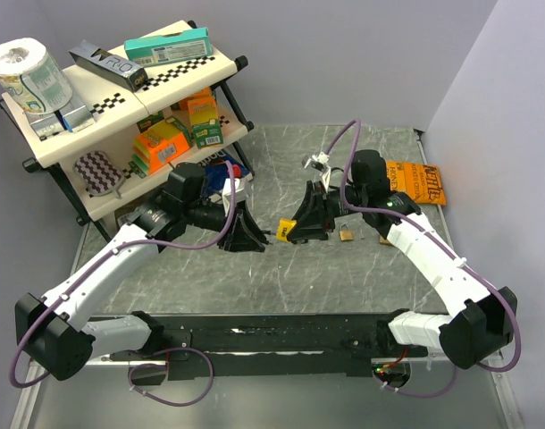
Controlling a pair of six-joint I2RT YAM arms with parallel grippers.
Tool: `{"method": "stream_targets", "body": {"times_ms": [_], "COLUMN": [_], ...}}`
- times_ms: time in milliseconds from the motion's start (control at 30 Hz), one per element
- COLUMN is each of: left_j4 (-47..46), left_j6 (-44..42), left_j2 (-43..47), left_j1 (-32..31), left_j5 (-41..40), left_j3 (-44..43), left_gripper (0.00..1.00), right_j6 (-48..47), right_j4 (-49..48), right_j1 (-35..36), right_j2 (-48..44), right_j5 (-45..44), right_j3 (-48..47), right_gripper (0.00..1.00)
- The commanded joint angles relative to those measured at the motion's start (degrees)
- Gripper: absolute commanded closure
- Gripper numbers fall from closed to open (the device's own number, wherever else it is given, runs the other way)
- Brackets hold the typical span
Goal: Lock with the key
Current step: Lock the lock.
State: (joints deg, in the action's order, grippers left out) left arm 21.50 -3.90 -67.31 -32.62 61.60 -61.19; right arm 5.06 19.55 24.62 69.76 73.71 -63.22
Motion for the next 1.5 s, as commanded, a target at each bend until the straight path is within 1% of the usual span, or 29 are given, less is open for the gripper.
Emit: {"method": "stream_targets", "body": {"times_ms": [0,67,233,300,333,400,433,500,533,567,600,633,700,733,767,833,933,1100,1267,1467], "left_j4": [-0.67,-0.32,0.65,1.26,1.44,1.36,1.09,0.83,0.22,-0.05,-0.22,-0.49,-0.93,-1.36,-1.37,-1.11,-1.11,-2.86,-5.67,-10.59], "left_j6": [-2.42,-2.69,-3.48,-4.45,-4.80,-4.80,-4.80,-4.36,-4.10,-3.40,-3.22,-2.78,-1.82,-0.68,-0.41,0.03,0.82,3.54,9.17,15.14], "left_j2": [1.39,1.04,1.04,0.95,0.69,0.51,0.42,0.34,0.34,0.51,0.60,0.69,0.95,0.95,1.04,1.21,1.30,1.21,1.04,0.42], "left_j1": [-0.60,-0.69,-0.78,-0.86,-0.86,-0.86,-0.86,-0.86,-0.78,-0.78,-0.78,-0.86,-0.86,-0.78,-0.78,-0.69,-0.51,-0.34,0.01,0.98], "left_j5": [1.41,1.76,1.24,0.19,-0.16,-0.43,-0.69,-0.61,-0.69,-0.78,-0.70,-0.61,-0.52,-0.61,-0.61,-0.52,-0.26,0.36,1.15,1.94], "left_j3": [-0.86,-1.04,-1.21,-1.30,-1.30,-1.21,-1.21,-1.39,-1.39,-1.30,-1.21,-1.04,-0.69,-0.51,-0.34,-0.33,-0.42,-0.60,-0.42,0.63], "left_gripper": [0.64,0.68,0.65,0.66,0.67,0.72,0.78,0.86,0.96,0.99,0.99,0.99,0.99,0.99,0.99,0.99,0.99,0.99,0.99,0.99], "right_j6": [-1.72,-2.24,-3.04,-3.39,-3.39,-3.65,-3.48,-3.65,-3.74,-3.48,-3.22,-2.78,-1.81,-1.11,-0.93,-2.32,-6.36,-12.26,-16.39,-20.26], "right_j4": [-1.09,-0.66,0.49,0.75,0.75,0.93,0.93,1.10,1.28,1.19,1.02,0.84,0.40,0.84,1.10,3.20,6.54,9.01,11.03,13.76], "right_j1": [0.95,1.13,1.31,1.31,1.31,1.31,1.39,1.39,1.39,1.39,1.39,1.48,1.22,1.04,0.61,0.08,-0.89,-1.24,-0.54,3.23], "right_j2": [-1.55,-1.38,-1.29,-1.29,-1.29,-1.29,-1.29,-1.20,-1.11,-1.03,-0.94,-0.68,-0.41,-0.06,0.03,0.12,-0.15,-1.99,-3.57,-3.75], "right_j5": [3.45,3.46,3.81,3.81,3.72,3.81,3.81,3.81,3.63,3.46,2.76,2.40,1.96,0.66,-0.05,-2.16,-5.50,-9.46,-9.11,-8.32], "right_j3": [-0.67,-0.94,-1.20,-1.20,-1.20,-1.20,-1.20,-1.20,-1.29,-1.20,-1.12,-1.03,-1.03,-1.20,-1.64,-2.43,-4.71,-4.37,-2.44,-3.05], "right_gripper": [1.00,1.00,1.00,1.00,1.00,1.00,1.00,1.00,1.00,1.00,1.00,0.91,0.55,0.23,0.13,0.01,0.00,0.00,0.01,0.04]}}
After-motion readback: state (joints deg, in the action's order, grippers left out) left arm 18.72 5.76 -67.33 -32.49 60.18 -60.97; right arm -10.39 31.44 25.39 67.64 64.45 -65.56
